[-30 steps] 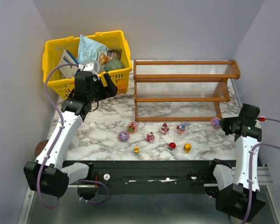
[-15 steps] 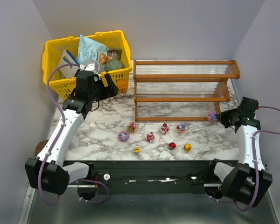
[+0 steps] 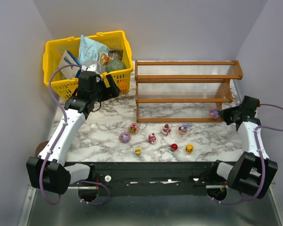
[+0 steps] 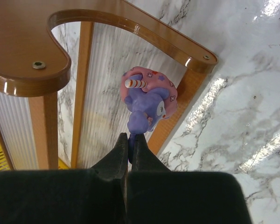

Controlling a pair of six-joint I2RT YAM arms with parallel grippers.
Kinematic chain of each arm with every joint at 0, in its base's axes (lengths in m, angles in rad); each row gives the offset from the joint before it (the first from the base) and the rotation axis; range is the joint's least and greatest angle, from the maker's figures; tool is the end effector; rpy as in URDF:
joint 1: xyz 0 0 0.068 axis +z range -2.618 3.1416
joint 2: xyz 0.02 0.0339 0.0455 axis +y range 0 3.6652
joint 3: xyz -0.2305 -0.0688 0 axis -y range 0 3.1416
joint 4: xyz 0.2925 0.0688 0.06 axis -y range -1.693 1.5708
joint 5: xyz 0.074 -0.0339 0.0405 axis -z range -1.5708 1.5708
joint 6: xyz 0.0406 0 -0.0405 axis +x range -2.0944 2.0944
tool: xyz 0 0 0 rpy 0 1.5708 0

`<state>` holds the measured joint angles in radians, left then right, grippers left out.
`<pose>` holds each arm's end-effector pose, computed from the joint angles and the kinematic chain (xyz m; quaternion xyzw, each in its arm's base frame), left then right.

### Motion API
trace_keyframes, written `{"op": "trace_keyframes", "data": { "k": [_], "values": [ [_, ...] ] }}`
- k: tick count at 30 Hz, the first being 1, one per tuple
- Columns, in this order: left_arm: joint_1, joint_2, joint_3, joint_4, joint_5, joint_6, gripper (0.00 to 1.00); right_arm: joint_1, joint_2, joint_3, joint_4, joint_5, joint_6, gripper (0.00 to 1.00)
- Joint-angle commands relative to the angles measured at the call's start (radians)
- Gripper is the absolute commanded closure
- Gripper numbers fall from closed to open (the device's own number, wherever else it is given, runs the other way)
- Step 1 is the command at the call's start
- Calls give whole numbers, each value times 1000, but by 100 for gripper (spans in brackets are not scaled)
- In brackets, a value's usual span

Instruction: Place and organize the plastic toys onto the shelf

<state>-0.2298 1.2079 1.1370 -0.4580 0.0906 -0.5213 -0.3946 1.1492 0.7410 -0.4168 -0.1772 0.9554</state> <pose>0.3234 -0.0794 0.3104 -0.1035 0.8605 -0.2189 0.4481 0.2753 -0.1069 0.1791 0.5545 0.7443 0.1796 0.3259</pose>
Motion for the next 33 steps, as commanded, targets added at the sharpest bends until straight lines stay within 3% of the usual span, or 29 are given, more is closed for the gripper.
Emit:
{"op": "trace_keyframes", "data": {
  "k": [1,7,14,33],
  "values": [
    [6,15,21,-7,28,-6,1,13,24,-28,105,-5,35,99],
    [6,22,21,-8,32,-11,1,55,61,-32,127,13,83,99],
    [6,24,26,-13,31,-11,1,100,101,-5,113,56,115,90],
    [9,21,23,-21,8,-6,1,140,119,86,-63,150,155,76]
  ]
}}
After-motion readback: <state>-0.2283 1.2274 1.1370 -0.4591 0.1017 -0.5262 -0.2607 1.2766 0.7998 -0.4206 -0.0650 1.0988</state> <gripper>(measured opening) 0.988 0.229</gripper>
